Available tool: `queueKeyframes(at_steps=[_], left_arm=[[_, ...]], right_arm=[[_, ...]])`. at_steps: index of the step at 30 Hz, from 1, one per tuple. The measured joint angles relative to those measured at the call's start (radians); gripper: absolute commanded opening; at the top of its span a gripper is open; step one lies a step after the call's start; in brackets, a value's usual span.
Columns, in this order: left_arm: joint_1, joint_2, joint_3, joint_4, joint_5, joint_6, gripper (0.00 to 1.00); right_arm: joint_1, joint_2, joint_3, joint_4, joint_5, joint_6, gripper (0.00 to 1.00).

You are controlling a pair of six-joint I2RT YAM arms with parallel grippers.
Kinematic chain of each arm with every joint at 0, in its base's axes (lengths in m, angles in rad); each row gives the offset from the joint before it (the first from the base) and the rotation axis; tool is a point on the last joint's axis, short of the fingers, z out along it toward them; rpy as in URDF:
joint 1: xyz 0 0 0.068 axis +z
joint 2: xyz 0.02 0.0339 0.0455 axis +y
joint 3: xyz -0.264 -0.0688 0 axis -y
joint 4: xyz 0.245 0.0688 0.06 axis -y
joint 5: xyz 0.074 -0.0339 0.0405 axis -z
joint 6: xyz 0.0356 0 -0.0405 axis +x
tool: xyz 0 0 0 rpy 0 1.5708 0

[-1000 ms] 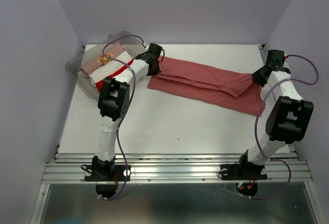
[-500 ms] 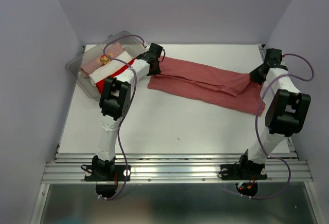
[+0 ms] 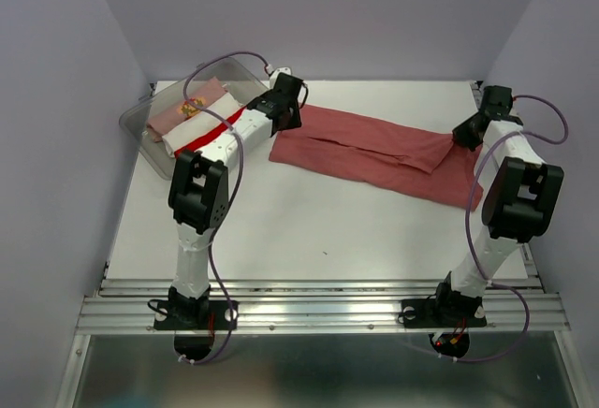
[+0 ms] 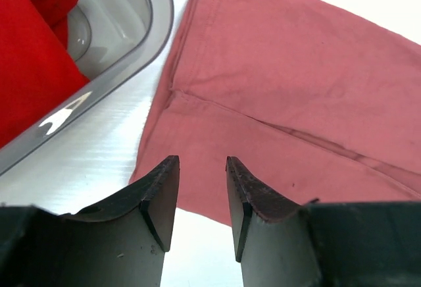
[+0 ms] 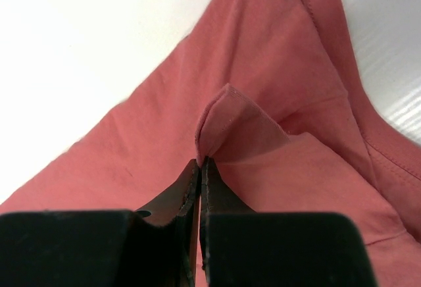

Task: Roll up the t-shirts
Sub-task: Fold the T-shirt at the center of the board.

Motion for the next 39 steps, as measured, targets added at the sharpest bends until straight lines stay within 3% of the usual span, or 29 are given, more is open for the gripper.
queueKeyframes(at_steps=[9, 12, 13, 14, 21, 30, 39], left_arm=[[-0.005, 0.006, -0.103, 0.040, 0.060, 0.000, 0.43], [-0.005, 0.020, -0.106, 0.042, 0.067, 0.000, 0.43], [-0.005, 0.023, -0.108, 0.043, 0.069, 0.000, 0.43], [-0.005, 0.023, -0.109, 0.045, 0.069, 0.001, 0.43], [-0.005, 0.023, -0.111, 0.047, 0.066, 0.005, 0.43], [-0.005, 0.023, -0.116, 0.046, 0.063, 0.008, 0.43], [-0.005, 0.021, -0.117, 0.046, 0.062, 0.008, 0.43]], right_arm=[[0.000, 0.055, 0.072, 0.006, -0.019, 0.008, 0.02], [0.000, 0.088, 0.100, 0.006, -0.020, 0.007, 0.39], [0.000, 0.108, 0.114, 0.006, -0.022, 0.012, 0.67], [0.000, 0.115, 0.121, 0.006, -0.021, 0.010, 0.75], [0.000, 0.154, 0.141, 0.004, -0.022, -0.002, 0.77], [-0.003, -0.047, -0.208, 0.096, -0.181, -0.023, 0.75], [0.017, -0.019, -0.253, 0.152, -0.299, -0.060, 0.67]])
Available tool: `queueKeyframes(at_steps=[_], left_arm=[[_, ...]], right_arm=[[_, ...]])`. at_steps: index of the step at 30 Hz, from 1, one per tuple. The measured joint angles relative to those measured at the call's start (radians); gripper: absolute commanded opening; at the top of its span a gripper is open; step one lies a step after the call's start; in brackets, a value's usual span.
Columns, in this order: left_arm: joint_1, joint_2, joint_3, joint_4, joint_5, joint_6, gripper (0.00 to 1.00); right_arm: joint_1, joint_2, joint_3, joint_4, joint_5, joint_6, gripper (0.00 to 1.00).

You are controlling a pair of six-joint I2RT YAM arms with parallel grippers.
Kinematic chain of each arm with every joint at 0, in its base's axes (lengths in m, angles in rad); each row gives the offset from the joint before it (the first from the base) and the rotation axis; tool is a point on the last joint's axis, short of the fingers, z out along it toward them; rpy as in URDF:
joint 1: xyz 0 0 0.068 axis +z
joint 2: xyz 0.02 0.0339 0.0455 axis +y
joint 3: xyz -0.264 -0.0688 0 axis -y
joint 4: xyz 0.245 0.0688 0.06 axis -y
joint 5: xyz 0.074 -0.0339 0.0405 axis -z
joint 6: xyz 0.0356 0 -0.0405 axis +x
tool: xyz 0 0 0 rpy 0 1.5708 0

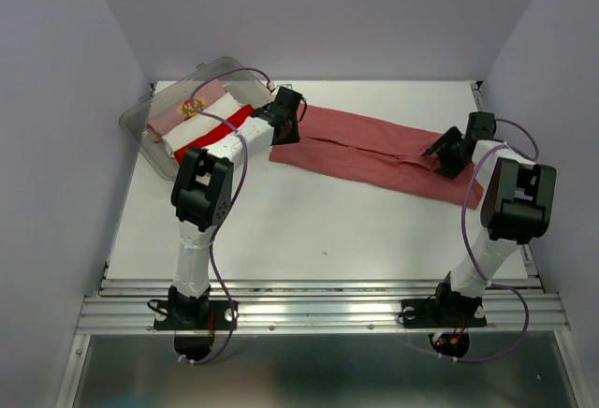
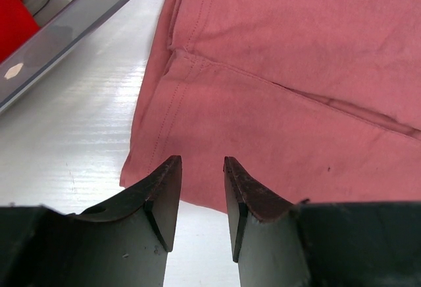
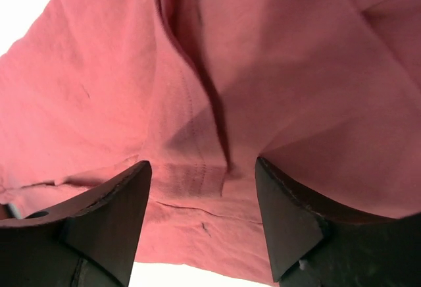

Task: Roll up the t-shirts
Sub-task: Fold the T-shirt at the center of the board.

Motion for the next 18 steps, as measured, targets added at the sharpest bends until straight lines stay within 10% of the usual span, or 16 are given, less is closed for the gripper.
queueKeyframes(at_steps=[18], left_arm=[[-0.001, -0.006, -0.014, 0.000, 0.000, 0.000, 0.43]], right_arm=[[0.032, 0.034, 0.006, 0.035, -0.035, -0.001, 0.23]])
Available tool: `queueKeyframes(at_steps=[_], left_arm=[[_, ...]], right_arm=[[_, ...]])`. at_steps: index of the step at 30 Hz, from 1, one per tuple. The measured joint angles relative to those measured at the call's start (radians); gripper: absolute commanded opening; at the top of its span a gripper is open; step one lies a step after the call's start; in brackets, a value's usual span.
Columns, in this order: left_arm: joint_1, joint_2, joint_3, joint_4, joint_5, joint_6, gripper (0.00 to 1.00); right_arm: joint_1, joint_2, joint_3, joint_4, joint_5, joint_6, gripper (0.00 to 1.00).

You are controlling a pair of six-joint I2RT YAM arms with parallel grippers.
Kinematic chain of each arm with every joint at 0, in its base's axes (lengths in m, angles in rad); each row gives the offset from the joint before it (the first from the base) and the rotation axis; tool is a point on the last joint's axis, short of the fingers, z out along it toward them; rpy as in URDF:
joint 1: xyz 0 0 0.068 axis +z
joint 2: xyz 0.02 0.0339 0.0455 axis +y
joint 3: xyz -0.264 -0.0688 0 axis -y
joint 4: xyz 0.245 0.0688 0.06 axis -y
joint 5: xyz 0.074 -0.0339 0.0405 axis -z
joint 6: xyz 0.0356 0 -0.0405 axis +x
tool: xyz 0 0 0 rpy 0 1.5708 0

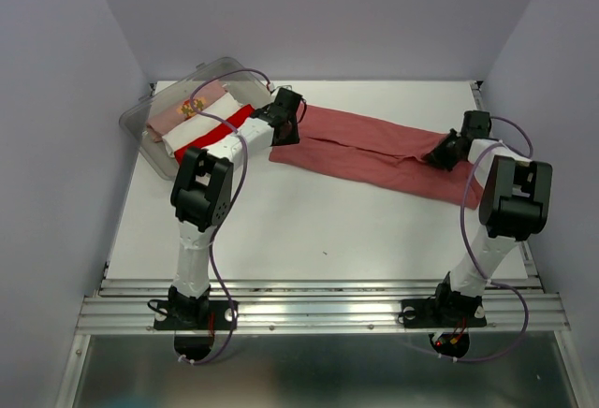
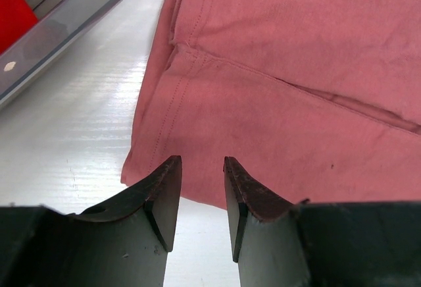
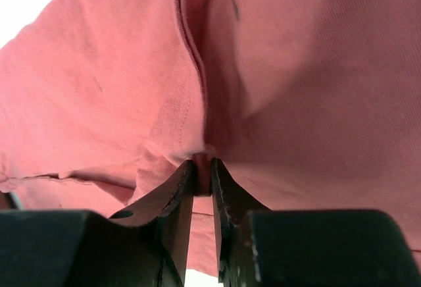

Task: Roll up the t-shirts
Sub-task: Fold the T-shirt at the center of the board.

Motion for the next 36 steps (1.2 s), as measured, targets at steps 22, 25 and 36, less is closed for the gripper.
queueKeyframes(at_steps=[22, 25, 36], left_arm=[[-0.011, 0.009, 0.049, -0.040, 0.003, 0.030, 0.09], [-0.011, 0.045, 0.124, -0.045, -0.009, 0.052, 0.00], [-0.016, 0.190, 0.165, -0.060, -0.055, 0.076, 0.00]], right_arm=[[0.126, 0.165, 0.345, 0.027, 0.099, 0.021, 0.40], [0.090, 0.061, 0.258, -0.003, 0.182, 0.015, 0.18], [0.020, -0.150, -0.077, -0.093, 0.381, 0.032, 0.01]])
